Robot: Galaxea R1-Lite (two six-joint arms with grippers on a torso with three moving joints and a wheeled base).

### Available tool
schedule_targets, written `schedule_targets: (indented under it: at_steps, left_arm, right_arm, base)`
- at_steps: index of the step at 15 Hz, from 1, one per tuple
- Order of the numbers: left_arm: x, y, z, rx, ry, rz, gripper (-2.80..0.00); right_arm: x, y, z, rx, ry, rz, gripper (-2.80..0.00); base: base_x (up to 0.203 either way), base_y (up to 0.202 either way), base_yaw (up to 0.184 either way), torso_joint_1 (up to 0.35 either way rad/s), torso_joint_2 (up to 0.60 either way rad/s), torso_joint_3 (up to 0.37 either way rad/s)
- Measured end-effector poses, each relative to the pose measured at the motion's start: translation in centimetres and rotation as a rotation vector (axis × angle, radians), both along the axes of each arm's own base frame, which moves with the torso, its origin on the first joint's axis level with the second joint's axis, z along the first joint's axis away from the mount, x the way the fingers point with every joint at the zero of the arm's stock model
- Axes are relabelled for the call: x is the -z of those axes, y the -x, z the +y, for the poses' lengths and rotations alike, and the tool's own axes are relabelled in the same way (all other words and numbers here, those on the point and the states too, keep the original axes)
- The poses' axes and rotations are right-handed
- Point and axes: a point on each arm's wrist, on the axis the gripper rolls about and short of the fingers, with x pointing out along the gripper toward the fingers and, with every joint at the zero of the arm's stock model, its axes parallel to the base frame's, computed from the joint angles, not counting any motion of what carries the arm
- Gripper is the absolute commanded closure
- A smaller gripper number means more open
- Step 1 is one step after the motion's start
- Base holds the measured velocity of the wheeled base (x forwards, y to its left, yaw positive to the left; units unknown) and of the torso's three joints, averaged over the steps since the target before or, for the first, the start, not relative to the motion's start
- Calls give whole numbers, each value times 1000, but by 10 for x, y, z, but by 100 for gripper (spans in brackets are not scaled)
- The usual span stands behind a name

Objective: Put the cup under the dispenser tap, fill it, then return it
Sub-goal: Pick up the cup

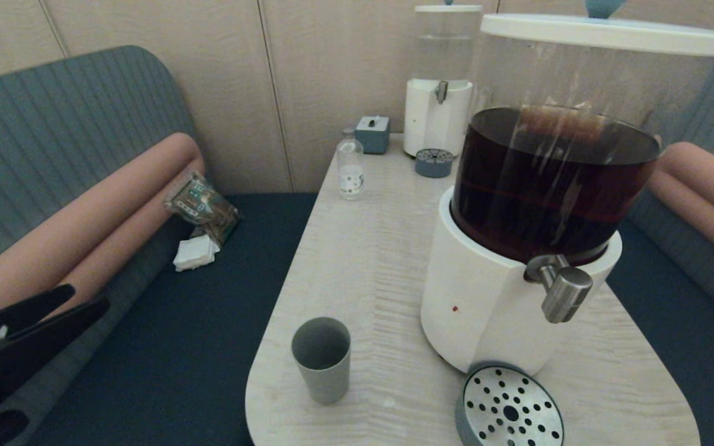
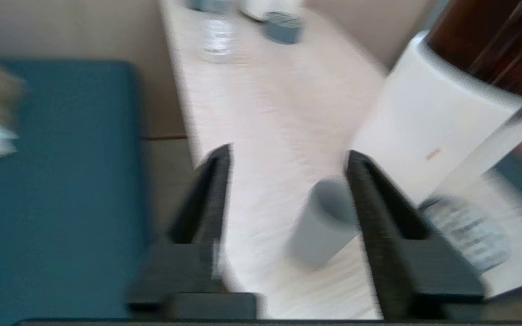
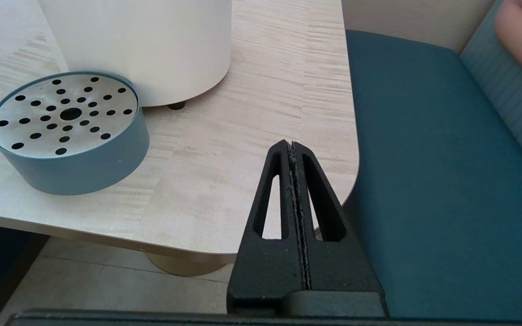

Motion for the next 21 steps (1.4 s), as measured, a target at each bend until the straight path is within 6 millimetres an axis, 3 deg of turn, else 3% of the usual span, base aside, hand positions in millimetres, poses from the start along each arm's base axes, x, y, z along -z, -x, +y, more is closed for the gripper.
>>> schedule_targets:
  at_steps: [3,6,15,21]
  left_arm:
    - [12,-28,-2,75,51,115,-280]
    - [30,-32,-6,263,-51,146,-280]
    - [69,-72,-10,495,-494,-76,-280]
    - [102,-104,-12,613,-454,-4,-280]
  right_arm:
    - [0,0,0,0,0,0,0]
    - [0,0,0,-1,-1,0,0]
    - [0,0,0,0,-1,0,0]
    - [0,0,0,1,0,0,0]
  base:
    - [0,0,0,0,0,0]
    - [0,0,0,0,0,0]
    - [0,0,0,0,0,0]
    - [0,0,0,0,0,0]
